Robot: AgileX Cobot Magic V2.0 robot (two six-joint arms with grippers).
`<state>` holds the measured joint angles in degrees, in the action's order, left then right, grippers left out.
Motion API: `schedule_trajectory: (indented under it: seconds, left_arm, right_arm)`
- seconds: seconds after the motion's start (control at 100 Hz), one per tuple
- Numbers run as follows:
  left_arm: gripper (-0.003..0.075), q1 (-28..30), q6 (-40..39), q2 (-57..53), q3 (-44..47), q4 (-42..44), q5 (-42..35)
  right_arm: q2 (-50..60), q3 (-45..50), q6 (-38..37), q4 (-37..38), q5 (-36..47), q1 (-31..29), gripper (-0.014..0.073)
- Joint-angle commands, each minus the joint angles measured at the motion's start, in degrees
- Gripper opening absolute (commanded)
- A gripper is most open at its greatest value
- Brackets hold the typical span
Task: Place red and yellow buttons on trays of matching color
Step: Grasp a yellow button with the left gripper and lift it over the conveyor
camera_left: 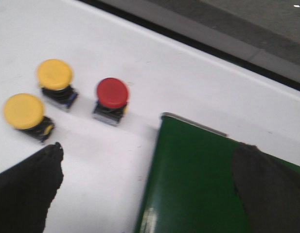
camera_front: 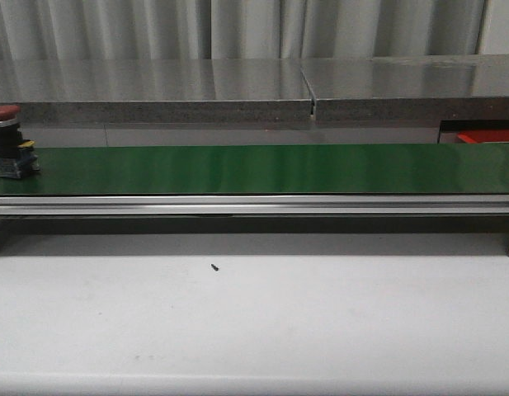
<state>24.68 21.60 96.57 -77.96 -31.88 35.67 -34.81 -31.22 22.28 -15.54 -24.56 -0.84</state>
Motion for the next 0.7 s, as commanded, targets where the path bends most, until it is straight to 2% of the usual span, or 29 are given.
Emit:
schedule_trajectory:
  seconds: [0.0,0.25,0.69]
  left_arm:
    - [0.0652,2.94,-0.07,-0.03,-1.91,-0.79,-1.39]
    - [0.0652,7.76,-0.07,8.75,-5.4,-0.35,-1.74]
    - [0.0652,7.77,-0.07,21.46,-19.11,0.76,2.0]
  right_arm:
    - [0.04,-1.51,0.34,-0.6,3.91,0.03,-0.0066]
    - [0.04,-1.51,0.34,-0.6,3.91,0.03,-0.0066]
    - [0.04,-1.51,0.34,-0.6,3.91,0.03,-0.0066]
